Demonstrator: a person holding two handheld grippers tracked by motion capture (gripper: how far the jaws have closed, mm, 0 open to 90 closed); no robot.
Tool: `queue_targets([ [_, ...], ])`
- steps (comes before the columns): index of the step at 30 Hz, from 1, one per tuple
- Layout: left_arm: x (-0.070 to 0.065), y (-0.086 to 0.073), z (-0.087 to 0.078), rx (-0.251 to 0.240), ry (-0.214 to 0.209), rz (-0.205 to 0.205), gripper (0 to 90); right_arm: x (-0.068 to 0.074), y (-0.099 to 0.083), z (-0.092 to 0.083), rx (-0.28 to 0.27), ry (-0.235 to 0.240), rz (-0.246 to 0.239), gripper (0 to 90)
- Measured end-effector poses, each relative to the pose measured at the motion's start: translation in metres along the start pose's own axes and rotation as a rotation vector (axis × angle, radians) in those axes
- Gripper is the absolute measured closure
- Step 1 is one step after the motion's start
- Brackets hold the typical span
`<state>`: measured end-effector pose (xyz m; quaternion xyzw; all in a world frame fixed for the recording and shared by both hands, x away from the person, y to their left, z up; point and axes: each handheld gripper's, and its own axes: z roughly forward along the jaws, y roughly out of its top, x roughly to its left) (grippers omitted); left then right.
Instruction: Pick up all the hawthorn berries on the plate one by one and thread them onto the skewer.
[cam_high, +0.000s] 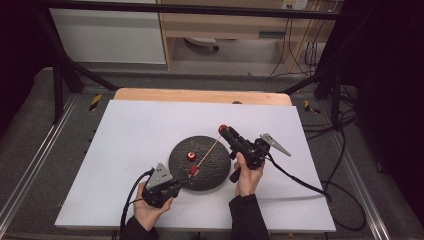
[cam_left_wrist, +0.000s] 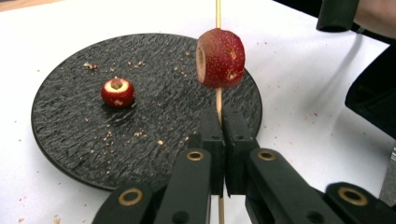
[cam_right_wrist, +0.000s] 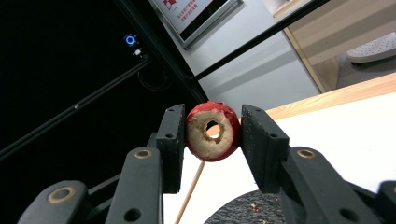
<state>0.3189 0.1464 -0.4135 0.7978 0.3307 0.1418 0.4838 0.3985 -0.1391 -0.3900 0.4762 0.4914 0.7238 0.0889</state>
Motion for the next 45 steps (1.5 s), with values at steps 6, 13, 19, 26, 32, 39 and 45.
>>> queue_targets([
  [6,-0.002,0.001,0.003,-0.013,0.009,-0.014,88.0,0.001,-0.002,0.0,-0.008,0.009,0.009,62.0],
  [13,-0.005,0.002,0.005,-0.031,0.017,-0.024,88.2,0.001,-0.002,-0.001,-0.011,0.008,0.011,62.1],
  [19,-0.009,0.003,0.007,-0.045,0.03,-0.046,88.2,0.001,-0.003,0.0,-0.026,0.018,0.006,62.3],
  [26,-0.011,0.002,0.012,-0.042,0.039,-0.042,88.4,0.001,-0.003,-0.001,-0.006,0.014,0.015,62.5],
  [32,-0.012,-0.002,0.011,-0.054,0.044,-0.045,88.4,0.001,-0.003,0.0,-0.027,0.017,0.022,62.6],
  [39,-0.012,-0.001,0.011,-0.068,0.048,-0.061,88.4,0.0,-0.004,0.003,-0.009,0.038,0.058,62.6],
  [45,-0.011,0.004,0.015,-0.063,0.052,-0.067,88.4,0.0,-0.008,0.003,0.017,0.043,0.061,62.6],
])
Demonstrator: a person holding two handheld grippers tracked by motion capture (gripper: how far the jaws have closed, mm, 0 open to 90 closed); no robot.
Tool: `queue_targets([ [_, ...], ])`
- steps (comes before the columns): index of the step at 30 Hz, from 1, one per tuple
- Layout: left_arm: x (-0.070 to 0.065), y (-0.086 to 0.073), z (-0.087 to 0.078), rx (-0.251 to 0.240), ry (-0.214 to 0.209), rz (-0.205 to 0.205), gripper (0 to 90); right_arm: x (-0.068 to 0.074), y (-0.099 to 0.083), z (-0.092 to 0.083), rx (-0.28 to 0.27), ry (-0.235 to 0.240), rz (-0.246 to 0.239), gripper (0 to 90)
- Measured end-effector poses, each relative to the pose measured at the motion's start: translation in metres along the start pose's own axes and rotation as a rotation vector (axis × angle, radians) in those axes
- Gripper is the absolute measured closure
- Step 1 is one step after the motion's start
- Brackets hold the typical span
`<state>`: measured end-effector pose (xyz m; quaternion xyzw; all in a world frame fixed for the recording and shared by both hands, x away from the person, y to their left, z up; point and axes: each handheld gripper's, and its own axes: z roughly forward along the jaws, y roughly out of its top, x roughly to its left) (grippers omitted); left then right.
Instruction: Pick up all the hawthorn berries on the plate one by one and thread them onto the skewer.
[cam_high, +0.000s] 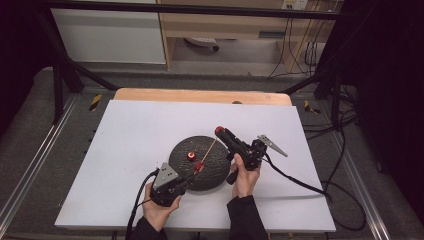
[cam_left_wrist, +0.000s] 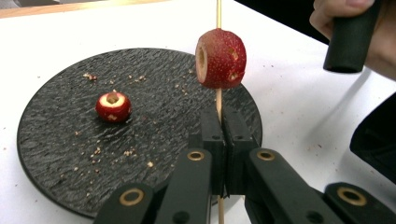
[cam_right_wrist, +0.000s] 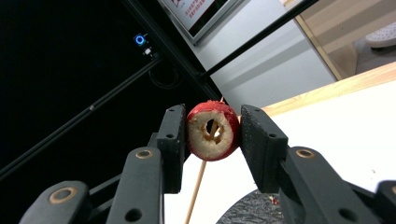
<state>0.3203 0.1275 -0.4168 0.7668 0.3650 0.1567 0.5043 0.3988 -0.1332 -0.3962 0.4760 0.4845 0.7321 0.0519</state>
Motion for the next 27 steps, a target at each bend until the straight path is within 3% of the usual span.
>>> queue_targets([
  [27,0.001,0.03,0.023,0.005,-0.009,0.009,88.5,0.004,-0.018,-0.007,0.095,0.007,-0.043,62.6],
])
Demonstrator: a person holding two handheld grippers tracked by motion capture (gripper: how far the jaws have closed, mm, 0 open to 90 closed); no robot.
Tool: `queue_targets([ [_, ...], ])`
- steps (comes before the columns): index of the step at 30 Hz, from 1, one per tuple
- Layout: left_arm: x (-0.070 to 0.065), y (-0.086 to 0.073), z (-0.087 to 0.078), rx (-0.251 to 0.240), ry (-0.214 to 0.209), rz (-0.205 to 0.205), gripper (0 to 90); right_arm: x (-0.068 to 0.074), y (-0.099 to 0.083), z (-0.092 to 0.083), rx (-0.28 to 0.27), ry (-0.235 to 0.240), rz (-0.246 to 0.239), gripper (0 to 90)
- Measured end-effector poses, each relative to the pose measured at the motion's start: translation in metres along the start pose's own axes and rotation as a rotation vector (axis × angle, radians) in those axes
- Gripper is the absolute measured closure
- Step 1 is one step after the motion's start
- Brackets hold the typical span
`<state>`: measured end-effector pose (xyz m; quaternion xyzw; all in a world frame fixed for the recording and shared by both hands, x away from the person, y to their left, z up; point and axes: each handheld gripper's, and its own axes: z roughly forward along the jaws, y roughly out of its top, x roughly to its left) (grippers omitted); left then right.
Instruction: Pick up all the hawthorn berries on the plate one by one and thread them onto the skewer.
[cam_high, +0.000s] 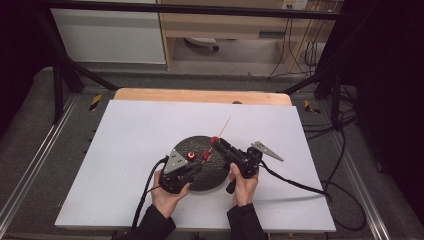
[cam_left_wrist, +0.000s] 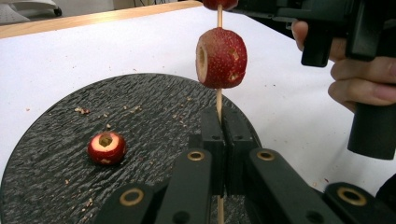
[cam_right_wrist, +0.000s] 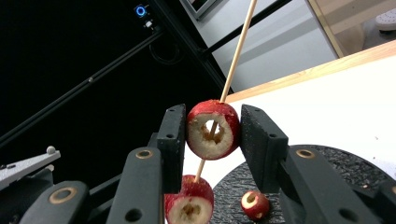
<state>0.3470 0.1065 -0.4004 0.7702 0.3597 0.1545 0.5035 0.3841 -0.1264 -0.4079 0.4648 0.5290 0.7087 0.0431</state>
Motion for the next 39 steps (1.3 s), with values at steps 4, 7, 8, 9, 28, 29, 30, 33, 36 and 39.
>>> queue_targets([
  [4,0.0,0.001,0.002,0.004,-0.002,0.001,88.5,0.0,-0.002,0.0,0.007,-0.004,-0.009,62.5],
  [7,0.001,0.001,0.002,0.008,-0.007,0.001,88.5,0.001,-0.003,-0.001,0.019,-0.009,-0.004,62.4],
  [8,0.001,0.001,0.002,0.009,-0.009,0.003,88.4,0.001,-0.003,-0.001,0.021,-0.011,-0.005,62.3],
  [9,0.002,0.001,0.002,0.01,-0.011,0.003,88.4,0.0,-0.003,-0.001,0.023,-0.012,-0.007,62.0],
  [28,0.029,-0.017,-0.029,0.056,0.022,0.023,88.4,-0.005,0.013,-0.013,0.242,-0.09,-0.204,15.8],
  [29,0.031,-0.019,-0.031,0.058,0.023,0.024,88.4,-0.005,0.013,-0.014,0.267,-0.096,-0.214,13.2],
  [30,0.033,-0.02,-0.034,0.06,0.027,0.026,88.4,-0.006,0.014,-0.014,0.287,-0.102,-0.232,11.5],
  [33,0.039,-0.024,-0.042,0.066,0.032,0.025,88.4,-0.008,0.015,-0.016,0.33,-0.113,-0.261,7.1],
  [36,0.046,-0.029,-0.049,0.074,0.036,0.021,88.4,-0.009,0.016,-0.017,0.387,-0.124,-0.283,3.8],
  [39,0.052,-0.034,-0.056,0.078,0.037,0.015,88.3,-0.01,0.016,-0.018,0.431,-0.137,-0.311,2.6],
])
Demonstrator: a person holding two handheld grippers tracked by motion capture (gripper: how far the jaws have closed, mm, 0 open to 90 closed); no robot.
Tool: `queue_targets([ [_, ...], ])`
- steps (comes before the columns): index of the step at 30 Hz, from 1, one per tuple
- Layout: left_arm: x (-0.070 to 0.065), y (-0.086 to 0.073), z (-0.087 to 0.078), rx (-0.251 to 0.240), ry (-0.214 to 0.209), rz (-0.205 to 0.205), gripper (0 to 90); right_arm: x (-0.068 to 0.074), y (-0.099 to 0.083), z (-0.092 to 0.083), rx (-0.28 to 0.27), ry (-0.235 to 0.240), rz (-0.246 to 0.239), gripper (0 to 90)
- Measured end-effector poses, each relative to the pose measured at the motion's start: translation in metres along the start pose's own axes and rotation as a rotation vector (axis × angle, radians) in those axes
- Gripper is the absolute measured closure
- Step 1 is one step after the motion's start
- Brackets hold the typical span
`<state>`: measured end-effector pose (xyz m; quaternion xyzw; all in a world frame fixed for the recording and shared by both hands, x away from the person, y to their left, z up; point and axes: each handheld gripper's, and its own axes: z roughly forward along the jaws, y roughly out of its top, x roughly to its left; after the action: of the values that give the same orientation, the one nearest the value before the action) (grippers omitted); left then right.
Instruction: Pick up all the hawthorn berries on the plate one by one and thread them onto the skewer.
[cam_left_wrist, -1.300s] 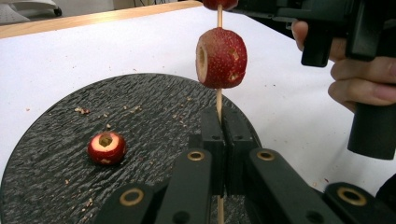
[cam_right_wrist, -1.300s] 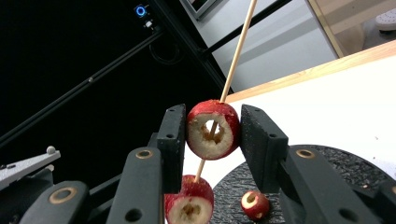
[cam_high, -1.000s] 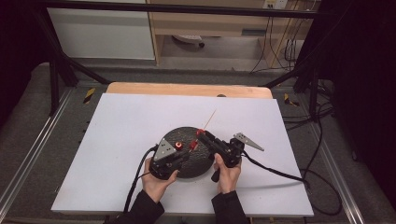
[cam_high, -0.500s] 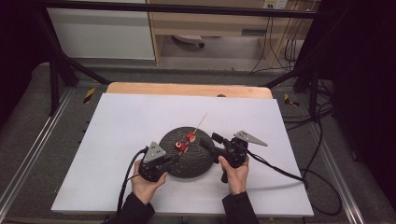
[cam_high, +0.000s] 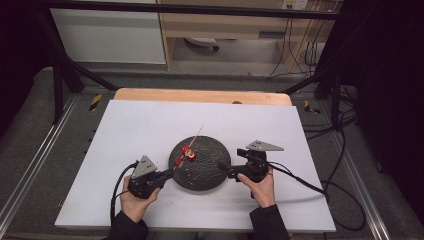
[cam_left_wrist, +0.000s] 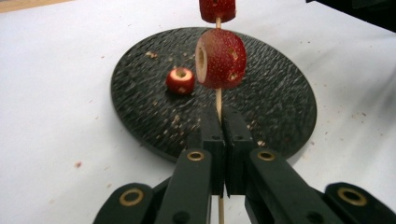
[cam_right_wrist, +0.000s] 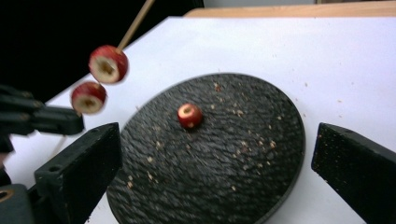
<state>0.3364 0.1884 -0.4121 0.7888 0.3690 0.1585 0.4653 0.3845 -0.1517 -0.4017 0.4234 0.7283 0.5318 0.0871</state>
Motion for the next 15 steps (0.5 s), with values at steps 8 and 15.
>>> queue_targets([
  [8,0.013,-0.012,-0.014,0.0,0.003,-0.01,88.3,-0.003,0.0,0.0,0.094,-0.035,-0.046,1.7],
  [15,0.023,-0.023,-0.023,0.01,0.006,-0.033,88.3,-0.003,0.004,0.002,0.152,-0.053,-0.07,1.0],
])
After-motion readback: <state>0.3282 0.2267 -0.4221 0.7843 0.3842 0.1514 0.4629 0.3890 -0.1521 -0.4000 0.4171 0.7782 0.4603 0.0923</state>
